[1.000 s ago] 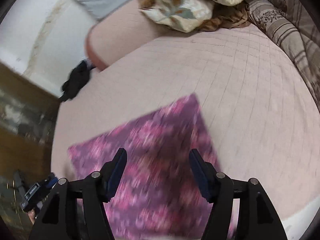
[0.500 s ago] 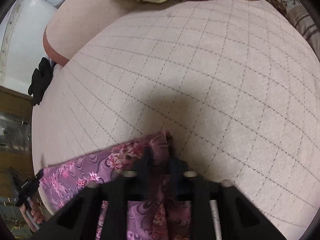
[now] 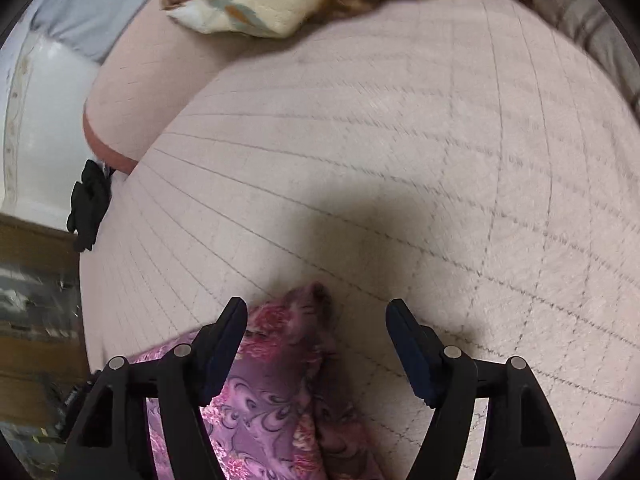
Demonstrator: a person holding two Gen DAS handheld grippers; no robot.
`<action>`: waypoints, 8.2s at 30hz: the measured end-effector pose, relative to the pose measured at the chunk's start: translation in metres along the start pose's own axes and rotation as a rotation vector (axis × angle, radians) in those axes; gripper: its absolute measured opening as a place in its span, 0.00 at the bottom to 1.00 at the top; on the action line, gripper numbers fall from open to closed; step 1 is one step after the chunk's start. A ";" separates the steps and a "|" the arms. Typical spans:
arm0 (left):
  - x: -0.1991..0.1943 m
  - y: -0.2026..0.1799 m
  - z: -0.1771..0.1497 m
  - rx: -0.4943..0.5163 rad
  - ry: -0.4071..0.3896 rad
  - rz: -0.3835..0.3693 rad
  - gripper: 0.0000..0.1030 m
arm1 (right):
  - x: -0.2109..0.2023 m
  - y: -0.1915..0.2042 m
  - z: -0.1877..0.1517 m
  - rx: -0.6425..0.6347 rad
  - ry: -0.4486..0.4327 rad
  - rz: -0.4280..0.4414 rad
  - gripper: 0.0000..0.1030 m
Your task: Fold small clothes
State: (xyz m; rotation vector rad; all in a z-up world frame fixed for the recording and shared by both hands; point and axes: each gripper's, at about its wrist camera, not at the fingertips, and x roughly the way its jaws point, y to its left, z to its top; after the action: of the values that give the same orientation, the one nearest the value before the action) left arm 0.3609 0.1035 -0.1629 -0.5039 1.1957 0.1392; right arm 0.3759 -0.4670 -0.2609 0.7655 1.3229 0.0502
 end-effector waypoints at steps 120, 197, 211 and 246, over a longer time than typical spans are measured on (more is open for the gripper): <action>-0.026 -0.078 -0.101 0.165 0.023 -0.345 0.05 | 0.004 0.068 -0.126 -0.114 0.031 0.116 0.08; -0.032 -0.019 -0.075 -0.113 -0.107 -0.227 0.55 | 0.207 0.384 -0.109 -0.540 0.468 -0.019 0.78; 0.001 -0.035 -0.063 -0.078 0.038 -0.371 0.42 | 0.191 0.352 -0.103 -0.529 0.517 0.043 0.79; -0.028 -0.083 -0.073 0.140 -0.098 -0.244 0.07 | 0.211 0.408 -0.146 -0.765 0.452 -0.292 0.26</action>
State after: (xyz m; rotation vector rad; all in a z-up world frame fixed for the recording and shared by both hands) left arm 0.3183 0.0026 -0.1318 -0.5096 1.0310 -0.1271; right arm 0.4629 0.0061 -0.2309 -0.1045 1.6669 0.4892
